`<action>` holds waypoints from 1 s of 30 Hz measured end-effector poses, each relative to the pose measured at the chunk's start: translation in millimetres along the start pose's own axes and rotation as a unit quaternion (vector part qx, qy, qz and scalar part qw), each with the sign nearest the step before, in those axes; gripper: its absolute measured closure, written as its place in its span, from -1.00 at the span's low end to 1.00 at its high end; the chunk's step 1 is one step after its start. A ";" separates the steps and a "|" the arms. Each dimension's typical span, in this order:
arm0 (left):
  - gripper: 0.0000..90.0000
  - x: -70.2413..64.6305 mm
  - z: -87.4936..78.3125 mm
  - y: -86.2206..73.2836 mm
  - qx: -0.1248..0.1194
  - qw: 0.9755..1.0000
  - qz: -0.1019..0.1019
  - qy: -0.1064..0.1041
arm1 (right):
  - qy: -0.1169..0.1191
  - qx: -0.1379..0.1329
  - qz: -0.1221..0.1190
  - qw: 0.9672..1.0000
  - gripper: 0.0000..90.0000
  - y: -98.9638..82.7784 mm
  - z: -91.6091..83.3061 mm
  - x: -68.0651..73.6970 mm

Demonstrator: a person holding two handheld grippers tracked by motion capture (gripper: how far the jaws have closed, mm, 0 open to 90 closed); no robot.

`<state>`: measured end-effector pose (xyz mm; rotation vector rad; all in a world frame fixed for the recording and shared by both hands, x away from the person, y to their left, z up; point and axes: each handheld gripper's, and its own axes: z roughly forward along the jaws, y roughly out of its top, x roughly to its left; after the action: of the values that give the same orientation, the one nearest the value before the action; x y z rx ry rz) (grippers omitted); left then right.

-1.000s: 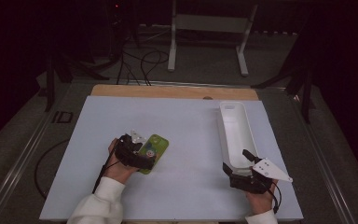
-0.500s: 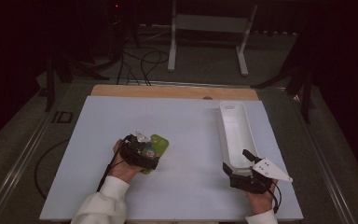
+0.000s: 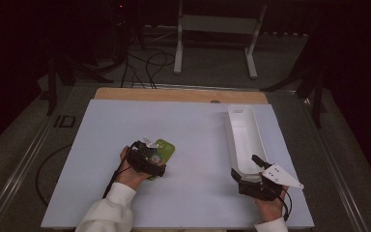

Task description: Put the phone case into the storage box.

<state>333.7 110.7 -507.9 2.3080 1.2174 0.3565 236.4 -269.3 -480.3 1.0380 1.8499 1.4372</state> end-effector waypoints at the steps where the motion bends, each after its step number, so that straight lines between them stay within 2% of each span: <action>1: -1.00 -0.2 0.5 -0.1 0.000 1.000 -0.001 0.002 | -0.001 0.000 0.000 1.000 -0.82 0.0 0.0 0.0; 11: -0.85 -1.3 4.7 -1.4 0.015 1.000 -0.001 0.014 | 0.000 0.000 0.000 1.000 -0.82 0.0 0.1 0.0; 20: -0.82 -0.1 6.3 -2.2 0.016 1.000 -0.008 0.005 | -0.001 0.001 -0.001 1.000 -0.82 -0.1 0.3 -0.2; 30: -0.80 -1.1 6.6 -3.8 0.013 1.000 -0.014 0.007 | 0.000 0.001 -0.001 1.000 -0.82 -0.1 0.8 1.0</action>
<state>333.4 109.5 -515.5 2.3126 1.2660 0.3485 236.6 -268.1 -480.6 1.0381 1.8516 1.4342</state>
